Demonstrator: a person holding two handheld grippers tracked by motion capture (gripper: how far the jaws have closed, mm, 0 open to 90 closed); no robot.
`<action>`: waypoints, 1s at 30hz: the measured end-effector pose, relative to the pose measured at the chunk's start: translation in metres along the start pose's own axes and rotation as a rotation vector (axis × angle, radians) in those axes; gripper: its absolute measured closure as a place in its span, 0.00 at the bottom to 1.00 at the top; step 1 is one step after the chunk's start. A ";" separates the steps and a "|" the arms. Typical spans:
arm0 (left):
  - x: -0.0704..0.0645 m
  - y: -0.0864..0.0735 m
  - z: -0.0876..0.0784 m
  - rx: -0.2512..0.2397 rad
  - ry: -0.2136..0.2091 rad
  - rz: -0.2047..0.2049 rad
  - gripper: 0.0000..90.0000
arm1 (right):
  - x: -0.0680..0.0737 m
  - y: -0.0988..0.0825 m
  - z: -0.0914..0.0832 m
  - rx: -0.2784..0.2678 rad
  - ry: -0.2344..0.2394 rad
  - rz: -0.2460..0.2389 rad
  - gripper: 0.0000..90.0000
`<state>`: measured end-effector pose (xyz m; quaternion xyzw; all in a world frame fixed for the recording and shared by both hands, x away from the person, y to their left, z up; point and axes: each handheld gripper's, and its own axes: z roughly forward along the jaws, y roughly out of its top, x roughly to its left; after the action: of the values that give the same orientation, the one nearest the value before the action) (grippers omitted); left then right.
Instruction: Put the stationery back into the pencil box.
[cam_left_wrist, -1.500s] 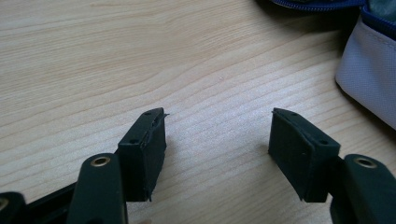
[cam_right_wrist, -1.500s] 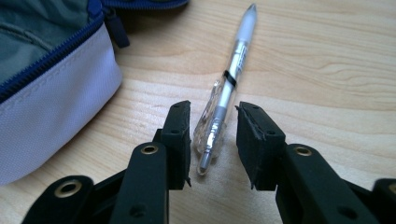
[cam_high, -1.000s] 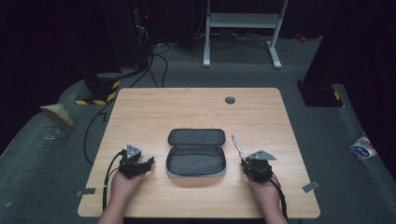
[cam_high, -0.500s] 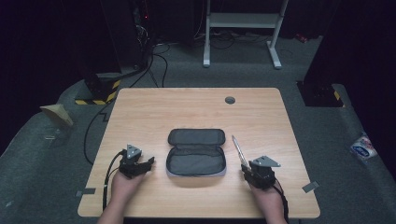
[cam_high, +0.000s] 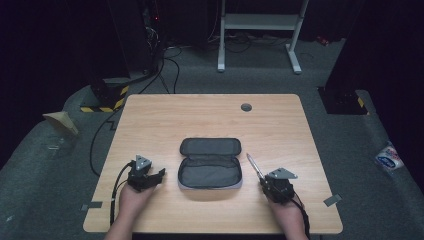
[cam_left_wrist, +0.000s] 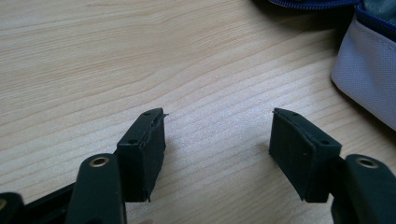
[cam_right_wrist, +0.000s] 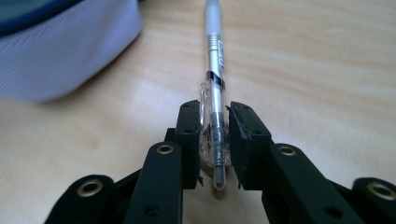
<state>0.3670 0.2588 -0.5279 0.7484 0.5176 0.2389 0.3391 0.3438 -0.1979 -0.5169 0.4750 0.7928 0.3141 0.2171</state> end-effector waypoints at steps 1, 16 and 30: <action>0.000 0.000 0.000 0.000 -0.001 -0.001 0.40 | 0.002 -0.005 -0.005 -0.001 0.001 -0.009 0.81; 0.000 0.001 0.001 0.002 -0.001 -0.001 0.40 | -0.004 0.009 -0.009 -0.074 0.067 0.036 0.65; 0.000 0.001 0.001 0.000 0.016 -0.014 0.40 | -0.001 0.025 0.024 0.016 0.014 0.032 0.69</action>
<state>0.3687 0.2579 -0.5279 0.7429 0.5255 0.2425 0.3364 0.3753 -0.1827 -0.5162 0.4871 0.7892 0.3144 0.2026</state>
